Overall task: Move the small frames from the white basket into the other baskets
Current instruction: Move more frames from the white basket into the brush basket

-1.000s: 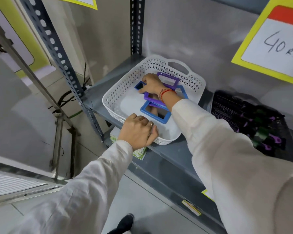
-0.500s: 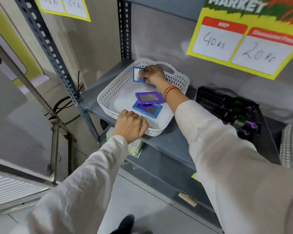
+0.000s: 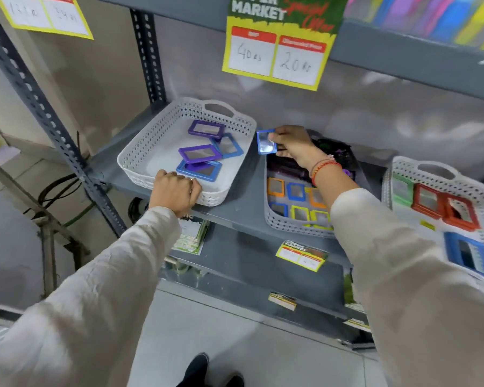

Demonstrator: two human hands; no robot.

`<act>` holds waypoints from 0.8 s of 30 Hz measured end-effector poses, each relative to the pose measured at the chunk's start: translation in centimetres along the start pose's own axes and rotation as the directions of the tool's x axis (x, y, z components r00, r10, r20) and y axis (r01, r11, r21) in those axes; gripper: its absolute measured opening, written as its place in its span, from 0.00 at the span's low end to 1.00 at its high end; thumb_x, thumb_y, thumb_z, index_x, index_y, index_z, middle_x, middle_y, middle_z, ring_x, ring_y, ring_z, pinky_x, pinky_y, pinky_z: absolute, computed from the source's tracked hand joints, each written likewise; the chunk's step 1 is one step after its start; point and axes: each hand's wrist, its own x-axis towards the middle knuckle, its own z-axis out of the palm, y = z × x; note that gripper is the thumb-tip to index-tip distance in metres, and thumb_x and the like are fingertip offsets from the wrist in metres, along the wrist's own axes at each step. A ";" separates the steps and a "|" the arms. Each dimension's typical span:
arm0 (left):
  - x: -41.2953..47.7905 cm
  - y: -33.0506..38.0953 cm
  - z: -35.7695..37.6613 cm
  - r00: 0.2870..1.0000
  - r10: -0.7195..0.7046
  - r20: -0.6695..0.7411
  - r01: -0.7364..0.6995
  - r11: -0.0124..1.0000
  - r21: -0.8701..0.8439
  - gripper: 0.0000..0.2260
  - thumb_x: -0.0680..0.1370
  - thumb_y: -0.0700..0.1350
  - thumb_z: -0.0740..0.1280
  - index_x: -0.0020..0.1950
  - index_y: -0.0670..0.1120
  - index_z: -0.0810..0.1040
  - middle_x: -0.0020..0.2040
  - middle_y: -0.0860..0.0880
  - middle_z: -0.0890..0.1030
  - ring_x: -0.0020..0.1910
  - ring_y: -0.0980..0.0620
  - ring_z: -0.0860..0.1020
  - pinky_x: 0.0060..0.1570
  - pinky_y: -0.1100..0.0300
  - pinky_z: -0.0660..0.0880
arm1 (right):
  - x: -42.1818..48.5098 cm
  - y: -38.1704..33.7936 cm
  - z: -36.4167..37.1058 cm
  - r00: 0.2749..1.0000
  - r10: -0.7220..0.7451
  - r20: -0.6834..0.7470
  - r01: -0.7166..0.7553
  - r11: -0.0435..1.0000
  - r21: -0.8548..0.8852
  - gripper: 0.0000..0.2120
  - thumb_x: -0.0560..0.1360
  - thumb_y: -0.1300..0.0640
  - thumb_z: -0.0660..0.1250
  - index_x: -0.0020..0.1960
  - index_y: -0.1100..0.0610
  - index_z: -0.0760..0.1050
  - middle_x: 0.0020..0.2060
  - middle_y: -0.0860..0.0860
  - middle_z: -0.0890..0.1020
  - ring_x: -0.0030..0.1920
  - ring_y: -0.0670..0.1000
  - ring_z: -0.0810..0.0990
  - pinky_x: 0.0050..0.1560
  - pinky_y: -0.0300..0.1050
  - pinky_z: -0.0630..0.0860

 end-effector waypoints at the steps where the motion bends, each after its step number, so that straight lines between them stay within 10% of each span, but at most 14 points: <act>1: 0.0 0.1 0.0 1.000 0.000 -0.001 0.000 1.000 -0.008 0.24 0.73 0.48 0.49 0.19 0.43 0.70 0.18 0.44 0.75 0.21 0.48 0.72 0.36 0.58 0.71 | -0.6 0.5 -1.3 1.000 0.007 -0.019 -0.007 1.000 -0.008 0.12 0.76 0.63 0.67 0.37 0.52 0.69 0.30 0.48 0.77 0.31 0.43 0.75 0.32 0.35 0.72; 8: -0.1 0.2 0.3 1.000 -0.022 0.008 0.022 0.999 -0.035 0.26 0.72 0.48 0.47 0.21 0.39 0.73 0.20 0.39 0.76 0.22 0.45 0.75 0.38 0.56 0.70 | -4.8 3.9 -8.7 0.984 0.101 -0.147 -0.130 0.971 -0.200 0.06 0.77 0.63 0.65 0.43 0.54 0.73 0.37 0.52 0.75 0.34 0.45 0.73 0.20 0.28 0.70; 15: -0.1 0.2 0.7 1.000 -0.023 -0.001 0.023 0.999 -0.035 0.25 0.71 0.48 0.46 0.24 0.38 0.75 0.21 0.37 0.76 0.23 0.44 0.75 0.37 0.56 0.68 | -7.8 8.7 -12.3 0.955 0.170 -0.245 -0.260 0.877 -0.405 0.18 0.76 0.67 0.66 0.30 0.55 0.68 0.21 0.50 0.70 0.18 0.42 0.68 0.14 0.32 0.64; 24: -0.2 0.2 1.0 0.997 -0.035 -0.063 0.034 0.999 -0.012 0.24 0.72 0.46 0.49 0.22 0.37 0.74 0.20 0.38 0.75 0.21 0.45 0.71 0.35 0.57 0.60 | -9.3 10.8 -12.6 0.908 0.206 -0.365 -0.395 0.713 -0.580 0.18 0.75 0.68 0.64 0.29 0.57 0.63 0.42 0.58 0.73 0.44 0.53 0.71 0.45 0.40 0.68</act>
